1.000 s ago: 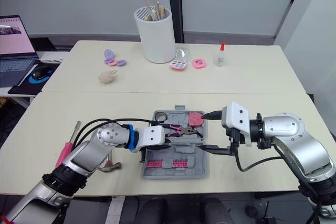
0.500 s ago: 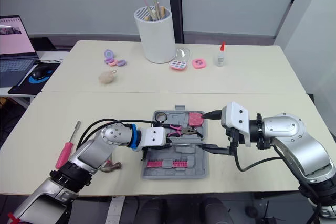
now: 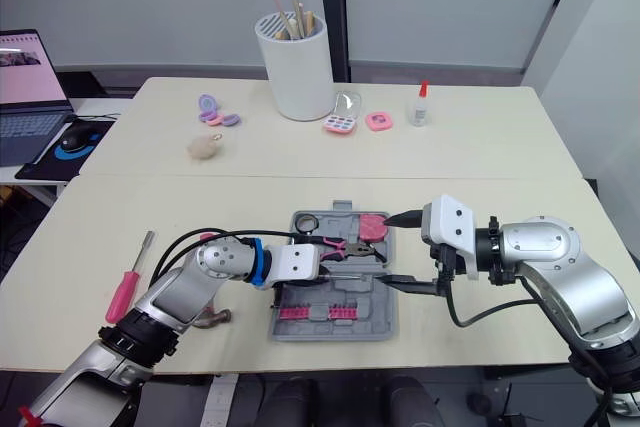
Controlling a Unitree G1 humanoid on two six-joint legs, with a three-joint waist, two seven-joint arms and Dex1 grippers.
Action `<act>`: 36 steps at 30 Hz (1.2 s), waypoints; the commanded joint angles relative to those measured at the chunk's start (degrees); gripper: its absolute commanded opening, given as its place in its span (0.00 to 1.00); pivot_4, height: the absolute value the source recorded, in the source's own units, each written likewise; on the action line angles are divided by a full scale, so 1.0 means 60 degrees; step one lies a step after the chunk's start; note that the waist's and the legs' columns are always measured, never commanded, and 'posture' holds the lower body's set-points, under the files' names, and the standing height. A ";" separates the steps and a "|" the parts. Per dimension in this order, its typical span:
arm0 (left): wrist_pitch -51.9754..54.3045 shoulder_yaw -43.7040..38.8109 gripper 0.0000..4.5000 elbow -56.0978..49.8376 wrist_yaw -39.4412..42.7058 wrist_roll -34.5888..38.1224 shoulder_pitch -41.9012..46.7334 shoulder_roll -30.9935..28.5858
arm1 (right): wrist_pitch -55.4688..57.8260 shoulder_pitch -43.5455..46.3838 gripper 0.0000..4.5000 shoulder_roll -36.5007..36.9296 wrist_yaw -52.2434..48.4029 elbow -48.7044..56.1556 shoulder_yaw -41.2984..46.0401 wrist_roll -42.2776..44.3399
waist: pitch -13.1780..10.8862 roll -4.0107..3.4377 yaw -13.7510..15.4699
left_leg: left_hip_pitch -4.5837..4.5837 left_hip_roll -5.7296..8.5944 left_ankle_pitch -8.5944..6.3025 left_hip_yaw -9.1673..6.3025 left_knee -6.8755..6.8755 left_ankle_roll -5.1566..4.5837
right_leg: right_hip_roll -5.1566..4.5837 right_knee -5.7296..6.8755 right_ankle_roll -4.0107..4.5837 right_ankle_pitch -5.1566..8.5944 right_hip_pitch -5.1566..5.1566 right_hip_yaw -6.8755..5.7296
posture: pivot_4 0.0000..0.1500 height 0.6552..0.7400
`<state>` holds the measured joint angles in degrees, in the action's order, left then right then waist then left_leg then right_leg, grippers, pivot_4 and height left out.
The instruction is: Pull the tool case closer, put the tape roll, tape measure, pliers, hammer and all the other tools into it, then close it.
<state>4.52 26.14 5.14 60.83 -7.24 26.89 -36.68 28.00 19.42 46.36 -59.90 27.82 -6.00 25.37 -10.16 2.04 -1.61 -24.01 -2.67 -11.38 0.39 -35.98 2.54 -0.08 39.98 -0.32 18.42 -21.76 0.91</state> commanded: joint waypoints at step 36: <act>0.0329 -0.0528 0.01 -0.0142 -0.0079 0.0134 -0.0304 0.0396 | -0.0096 -0.0018 1.00 0.0027 -0.0088 0.0271 0.0054 -0.0132 | 0.0000 0.0000 0.0002 | 0.0004 0.0000 0.0000 -0.0003 -0.0006 0.0000 | 0.0001 0.0003 -0.0002 -0.0002 0.0007 -0.0001 | 1.00 1.00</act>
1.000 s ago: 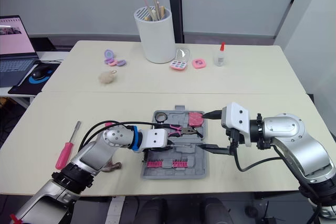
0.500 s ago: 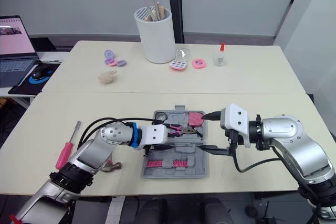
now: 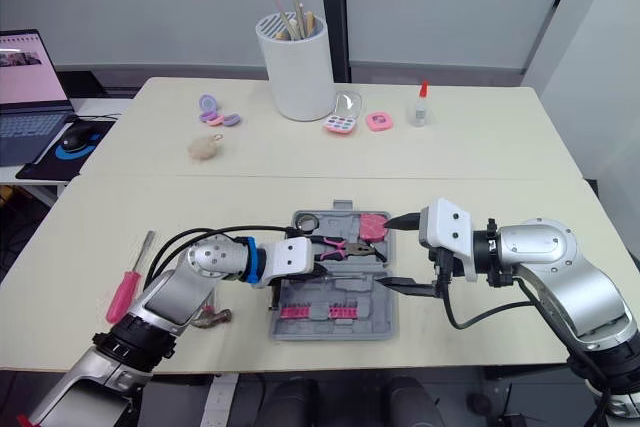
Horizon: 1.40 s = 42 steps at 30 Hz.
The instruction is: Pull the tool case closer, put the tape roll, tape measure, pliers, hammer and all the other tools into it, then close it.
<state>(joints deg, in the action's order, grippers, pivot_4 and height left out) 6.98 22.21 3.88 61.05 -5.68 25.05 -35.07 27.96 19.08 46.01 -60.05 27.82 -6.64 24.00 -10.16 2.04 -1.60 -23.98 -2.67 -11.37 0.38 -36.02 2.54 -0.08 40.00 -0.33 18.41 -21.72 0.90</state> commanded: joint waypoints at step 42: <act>0.3629 -0.9956 0.99 0.3099 0.2819 0.5812 -0.3747 -0.5537 | -0.1449 -0.0418 1.00 0.1781 -0.2091 -0.4162 0.2946 0.0546 | -0.0008 -0.0014 -0.0029 | 0.0021 -0.0021 -0.0001 0.0012 0.0014 0.0000 | -0.0052 0.0000 0.0005 0.0004 -0.0006 -0.0007 | 1.00 1.00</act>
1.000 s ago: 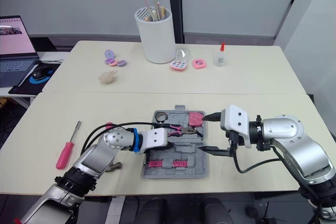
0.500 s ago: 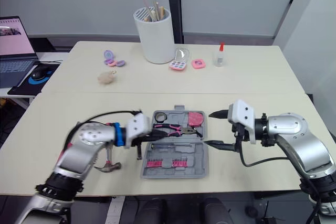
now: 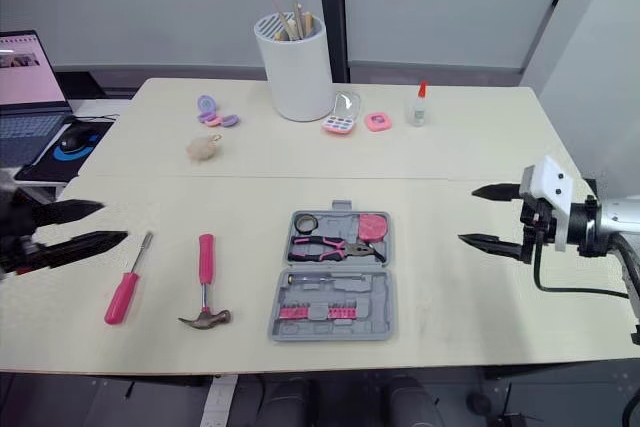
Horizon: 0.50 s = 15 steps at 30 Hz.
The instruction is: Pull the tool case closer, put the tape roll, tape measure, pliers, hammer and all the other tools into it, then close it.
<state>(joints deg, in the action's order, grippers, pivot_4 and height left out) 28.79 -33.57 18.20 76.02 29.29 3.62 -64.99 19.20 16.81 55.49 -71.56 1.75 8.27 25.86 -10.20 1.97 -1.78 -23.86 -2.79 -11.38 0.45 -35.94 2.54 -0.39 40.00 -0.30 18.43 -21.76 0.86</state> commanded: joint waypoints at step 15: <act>-0.2026 -0.0476 0.99 0.5005 0.1172 -0.0915 -0.0103 -0.1623 | 0.0643 -0.0348 1.00 0.0578 -0.0358 0.0547 0.0637 0.0406 | 0.0001 0.0001 0.0036 | -0.0011 0.0006 0.0000 0.0027 0.0010 0.0000 | -0.0026 0.0001 0.0001 -0.0001 -0.0027 0.0006 | 1.00 1.00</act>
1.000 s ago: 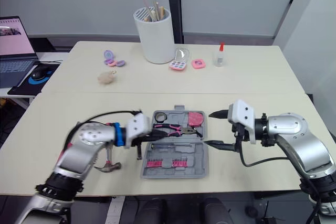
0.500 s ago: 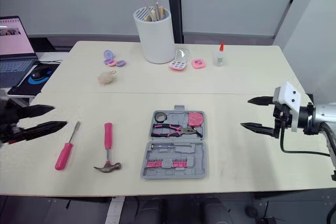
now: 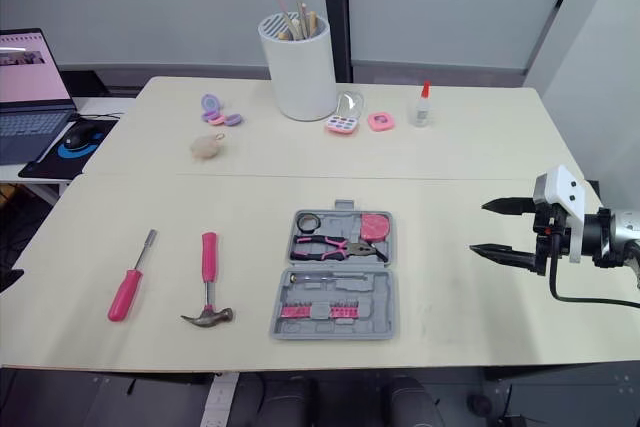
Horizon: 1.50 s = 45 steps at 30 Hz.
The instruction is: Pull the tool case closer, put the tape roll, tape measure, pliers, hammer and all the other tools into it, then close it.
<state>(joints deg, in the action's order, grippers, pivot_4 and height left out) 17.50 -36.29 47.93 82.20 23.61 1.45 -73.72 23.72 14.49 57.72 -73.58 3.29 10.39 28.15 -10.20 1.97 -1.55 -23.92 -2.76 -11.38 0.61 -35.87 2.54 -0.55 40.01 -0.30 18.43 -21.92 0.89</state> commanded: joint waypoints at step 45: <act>-0.0633 -0.0007 0.99 -0.0336 -0.0071 -0.0069 0.0144 0.0209 | -0.0086 0.0946 1.00 -0.0579 0.0302 0.1262 -0.0450 0.0330 | 0.0002 0.0002 -0.0074 | 0.0000 -0.0006 0.0000 0.0019 -0.0001 0.0000 | 0.0004 0.0023 0.0001 -0.0002 -0.0017 0.0009 | 1.00 1.00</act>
<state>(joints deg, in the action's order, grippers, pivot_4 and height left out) 13.39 -35.29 48.47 81.86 22.55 3.19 -72.56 22.33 18.13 54.64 -72.08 6.79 7.48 27.93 -10.19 1.98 -1.99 -23.93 -2.79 -11.38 0.74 -35.88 2.54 -0.52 40.19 -0.29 18.42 -22.05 0.95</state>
